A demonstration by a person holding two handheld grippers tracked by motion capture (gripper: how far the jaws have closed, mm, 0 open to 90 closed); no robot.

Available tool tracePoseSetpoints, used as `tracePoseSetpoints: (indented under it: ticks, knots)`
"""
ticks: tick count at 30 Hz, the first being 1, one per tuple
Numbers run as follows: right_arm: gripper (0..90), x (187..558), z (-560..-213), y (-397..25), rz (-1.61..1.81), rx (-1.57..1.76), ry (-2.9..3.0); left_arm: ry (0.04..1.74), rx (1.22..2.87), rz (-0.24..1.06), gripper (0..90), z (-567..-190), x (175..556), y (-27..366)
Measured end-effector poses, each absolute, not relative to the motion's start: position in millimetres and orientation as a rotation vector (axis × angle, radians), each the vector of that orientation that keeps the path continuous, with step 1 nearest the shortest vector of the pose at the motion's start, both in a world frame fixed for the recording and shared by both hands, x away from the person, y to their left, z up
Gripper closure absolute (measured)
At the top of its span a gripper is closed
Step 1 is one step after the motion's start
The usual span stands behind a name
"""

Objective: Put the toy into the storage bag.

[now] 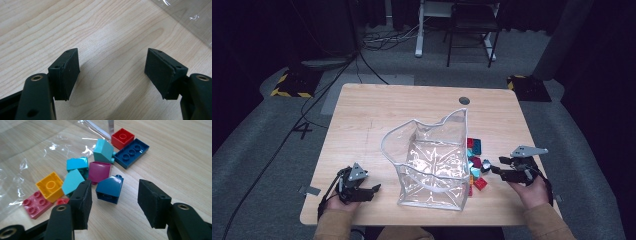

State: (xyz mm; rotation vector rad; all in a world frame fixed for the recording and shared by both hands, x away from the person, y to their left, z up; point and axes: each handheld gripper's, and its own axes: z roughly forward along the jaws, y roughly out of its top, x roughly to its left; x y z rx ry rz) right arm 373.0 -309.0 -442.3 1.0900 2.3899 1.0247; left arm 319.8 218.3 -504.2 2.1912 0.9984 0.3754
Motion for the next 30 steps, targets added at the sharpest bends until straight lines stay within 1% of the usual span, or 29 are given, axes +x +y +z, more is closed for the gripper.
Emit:
tracePoseSetpoints:
  ticks: [9, 26, 28, 30]
  knots:
    - [45.1, 390.7, -462.1, -304.8, 1.013, 1.168, 2.433, 1.008, 2.178, 0.381, 25.4, -505.4, 320.2, 221.1]
    - [43.6, 405.3, -483.8, -290.0, 0.944, 1.182, 2.474, 1.013, 2.175, 0.387, 25.0, -505.7, 320.2, 220.3]
    - [44.3, 407.3, -485.9, -289.7, 0.935, 1.183, 2.473, 1.016, 2.172, 0.386, 25.0, -505.8, 320.0, 220.1]
    - [47.0, 407.5, -486.3, -289.8, 0.934, 1.189, 2.475, 1.017, 2.174, 0.384, 24.9, -505.6, 320.0, 220.1]
